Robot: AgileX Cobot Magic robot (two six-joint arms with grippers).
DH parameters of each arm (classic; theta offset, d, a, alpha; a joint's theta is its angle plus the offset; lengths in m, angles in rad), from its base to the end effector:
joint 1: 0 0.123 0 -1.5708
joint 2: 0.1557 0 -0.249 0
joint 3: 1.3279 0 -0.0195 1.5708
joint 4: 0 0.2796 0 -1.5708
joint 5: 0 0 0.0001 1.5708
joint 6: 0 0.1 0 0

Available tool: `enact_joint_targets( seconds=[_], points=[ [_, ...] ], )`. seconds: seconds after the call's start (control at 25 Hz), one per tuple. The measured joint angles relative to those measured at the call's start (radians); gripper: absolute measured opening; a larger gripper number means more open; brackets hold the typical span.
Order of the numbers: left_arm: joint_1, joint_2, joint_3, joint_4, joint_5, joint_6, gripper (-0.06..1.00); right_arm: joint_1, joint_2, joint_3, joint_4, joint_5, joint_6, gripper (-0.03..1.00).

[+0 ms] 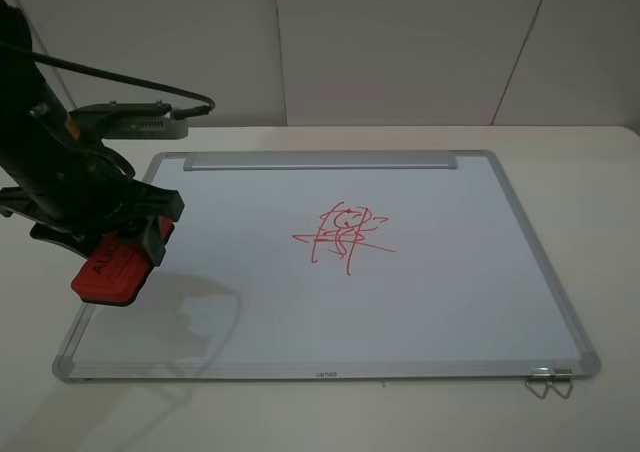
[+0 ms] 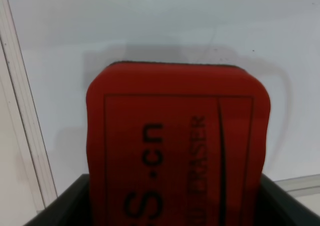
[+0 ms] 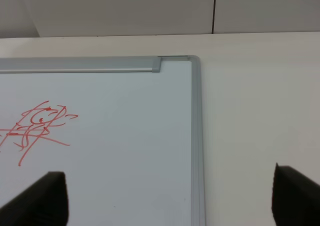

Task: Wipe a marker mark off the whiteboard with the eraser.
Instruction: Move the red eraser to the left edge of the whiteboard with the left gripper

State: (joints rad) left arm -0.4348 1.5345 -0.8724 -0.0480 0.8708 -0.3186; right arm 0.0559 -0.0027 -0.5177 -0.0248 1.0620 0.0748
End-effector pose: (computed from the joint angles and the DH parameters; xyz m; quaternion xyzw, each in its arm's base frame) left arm 0.2591 -0.1244 0.1354 0.0437 0.9969 -0.0409 0.0510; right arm 0.0622 0.0013 0.2926 0.0086 0.8481 0.0222 0.5293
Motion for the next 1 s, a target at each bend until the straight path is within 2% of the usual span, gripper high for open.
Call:
enact_joint_targets(
  seconds=[0.16,0.28,0.52,0.68,1.0],
  points=[
    [-0.01,0.0,0.086,0.016,-0.064,-0.045,0.57,0.0,0.0,0.0,0.0,0.0,0.0,0.72],
    [-0.01,0.0,0.133,0.058,-0.131,-0.098,0.57,0.0,0.0,0.0,0.0,0.0,0.0,0.72],
    [-0.01,0.033,0.147,0.141,-0.212,-0.194,0.57,0.0,0.0,0.0,0.0,0.0,0.0,0.72],
    [-0.01,0.083,0.147,0.176,-0.225,-0.252,0.57,0.0,0.0,0.0,0.0,0.0,0.0,0.72],
    [-0.01,0.171,0.147,0.2,-0.231,-0.261,0.57,0.0,0.0,0.0,0.0,0.0,0.0,0.72]
  ],
)
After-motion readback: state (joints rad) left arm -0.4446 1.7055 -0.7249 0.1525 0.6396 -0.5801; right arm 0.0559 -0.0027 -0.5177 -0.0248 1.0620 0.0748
